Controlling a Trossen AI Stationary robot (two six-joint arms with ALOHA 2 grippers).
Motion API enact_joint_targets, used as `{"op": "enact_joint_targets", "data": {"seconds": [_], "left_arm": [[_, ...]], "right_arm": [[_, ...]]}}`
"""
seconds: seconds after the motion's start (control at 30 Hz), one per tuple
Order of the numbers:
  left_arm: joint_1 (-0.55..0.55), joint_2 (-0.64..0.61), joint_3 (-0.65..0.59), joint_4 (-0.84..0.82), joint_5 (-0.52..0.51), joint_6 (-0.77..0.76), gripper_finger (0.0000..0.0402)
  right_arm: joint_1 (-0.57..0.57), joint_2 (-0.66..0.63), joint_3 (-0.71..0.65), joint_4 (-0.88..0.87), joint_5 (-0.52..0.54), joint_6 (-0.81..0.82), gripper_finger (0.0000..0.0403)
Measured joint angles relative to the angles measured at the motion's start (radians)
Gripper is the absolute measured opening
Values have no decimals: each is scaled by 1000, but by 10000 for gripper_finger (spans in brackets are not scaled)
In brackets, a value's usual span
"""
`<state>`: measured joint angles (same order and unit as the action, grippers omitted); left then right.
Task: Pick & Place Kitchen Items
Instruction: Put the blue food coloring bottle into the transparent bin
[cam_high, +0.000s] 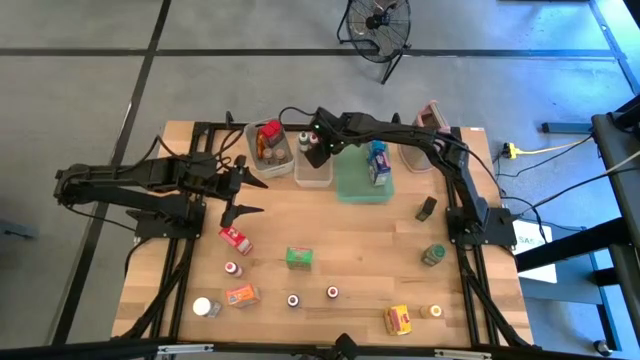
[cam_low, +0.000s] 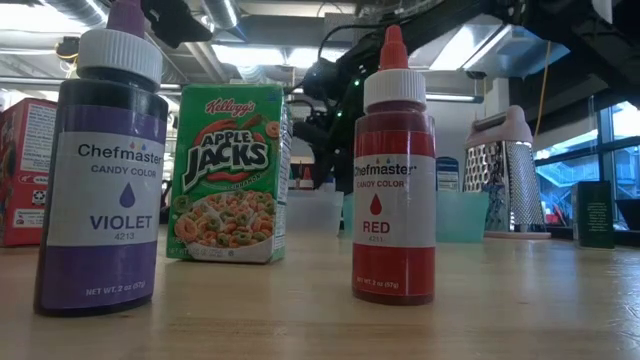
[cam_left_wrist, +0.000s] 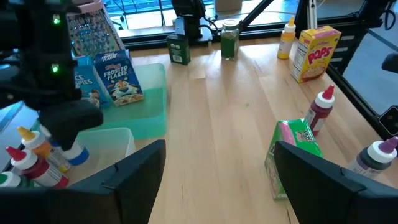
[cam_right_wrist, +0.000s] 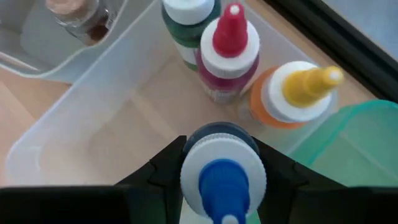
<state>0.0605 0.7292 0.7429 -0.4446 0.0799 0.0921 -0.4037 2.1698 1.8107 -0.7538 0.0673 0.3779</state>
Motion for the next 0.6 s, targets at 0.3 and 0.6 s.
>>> {"op": "enact_joint_targets", "data": {"seconds": [0.3, 0.6], "left_arm": [[0, 0, 0, 0, 1, 0, 294], [0, 0, 0, 0, 1, 0, 294]], "right_arm": [[0, 21, 1, 3, 8, 0, 144], [0, 48, 0, 14, 11, -8, 149]]}}
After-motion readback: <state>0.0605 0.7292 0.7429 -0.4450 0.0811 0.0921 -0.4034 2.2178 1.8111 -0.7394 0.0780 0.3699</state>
